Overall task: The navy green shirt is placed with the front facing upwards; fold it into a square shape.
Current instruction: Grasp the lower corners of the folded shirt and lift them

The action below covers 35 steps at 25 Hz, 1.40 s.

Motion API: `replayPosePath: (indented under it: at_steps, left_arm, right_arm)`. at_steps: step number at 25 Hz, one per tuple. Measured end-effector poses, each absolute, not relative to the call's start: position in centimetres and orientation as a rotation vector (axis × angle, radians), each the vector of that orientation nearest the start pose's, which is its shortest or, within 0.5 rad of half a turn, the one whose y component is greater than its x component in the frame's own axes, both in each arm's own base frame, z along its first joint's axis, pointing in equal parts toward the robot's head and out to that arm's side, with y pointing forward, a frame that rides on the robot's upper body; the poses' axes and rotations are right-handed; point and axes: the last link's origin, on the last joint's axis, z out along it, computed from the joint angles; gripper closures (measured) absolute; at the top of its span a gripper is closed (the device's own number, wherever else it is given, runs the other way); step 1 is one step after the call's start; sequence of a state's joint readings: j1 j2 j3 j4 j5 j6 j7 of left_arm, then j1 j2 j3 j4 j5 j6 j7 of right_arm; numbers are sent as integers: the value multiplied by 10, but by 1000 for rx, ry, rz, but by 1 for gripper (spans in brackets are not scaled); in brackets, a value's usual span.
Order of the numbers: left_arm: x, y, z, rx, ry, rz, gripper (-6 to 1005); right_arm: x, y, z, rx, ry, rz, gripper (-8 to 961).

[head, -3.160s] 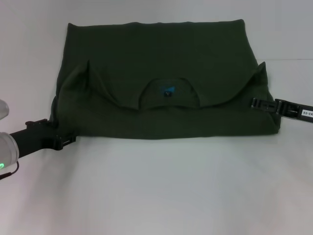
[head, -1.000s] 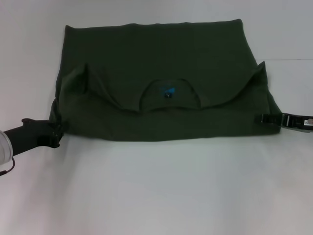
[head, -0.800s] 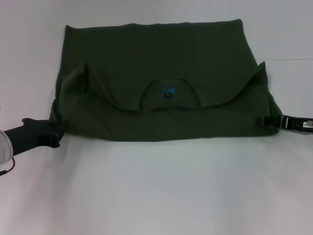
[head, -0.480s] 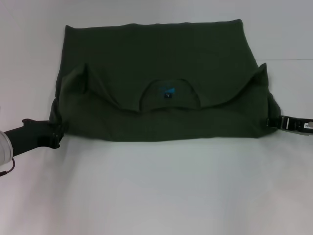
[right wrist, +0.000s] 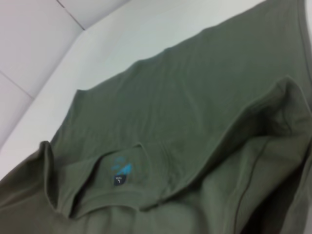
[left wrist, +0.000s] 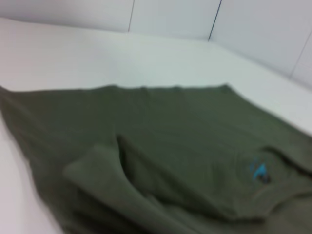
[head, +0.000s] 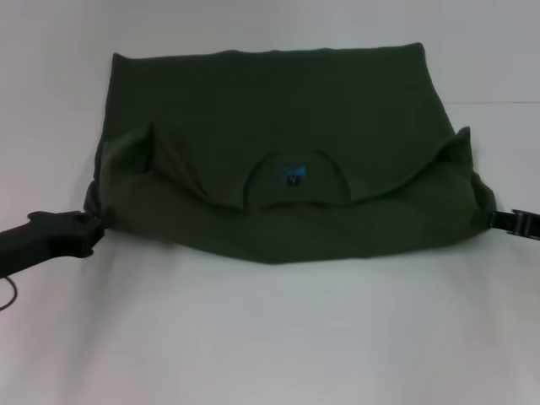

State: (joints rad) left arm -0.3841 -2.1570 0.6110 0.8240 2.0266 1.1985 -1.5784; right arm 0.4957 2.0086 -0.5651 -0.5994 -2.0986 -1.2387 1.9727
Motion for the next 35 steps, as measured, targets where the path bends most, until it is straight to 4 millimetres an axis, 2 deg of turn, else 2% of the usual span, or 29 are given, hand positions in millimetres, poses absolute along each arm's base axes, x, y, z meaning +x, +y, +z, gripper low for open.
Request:
replayPosePath:
  at_steps: [5,13,15,16,17,18,27,35]
  left_arm:
    - [-330,311,42,-2220,-1066,-682,983]
    - [-340,254,53,-2253,-1163,-819,982]
    - [-340,254,53,-2253,-1163,-819,982]
    - [-342,237,53,-2274,-1197,-838,982]
    - [-343,231,52,-2287,-1213,-840,982]
    - [-344,222,51,-2312,-1240,-834,982]
    - [-345,191,39,-2462,-1330,-773,981]
    - [-344,177,32,-2558,-1411,-707,981]
  right_arm:
    - [346,325,42,-2144,1488,646,922]
    - [357,272,46,-2260,1458,705,922]
    - [359,259,47,-2280,1453,724,922]
    - [361,253,48,-2288,1452,734,922]
    - [364,241,49,-2299,1446,748,922]
    - [364,241,49,-2299,1446,748,922]
    - [372,186,51,-2375,1371,801,922]
    - [374,146,48,-2419,1363,843,921]
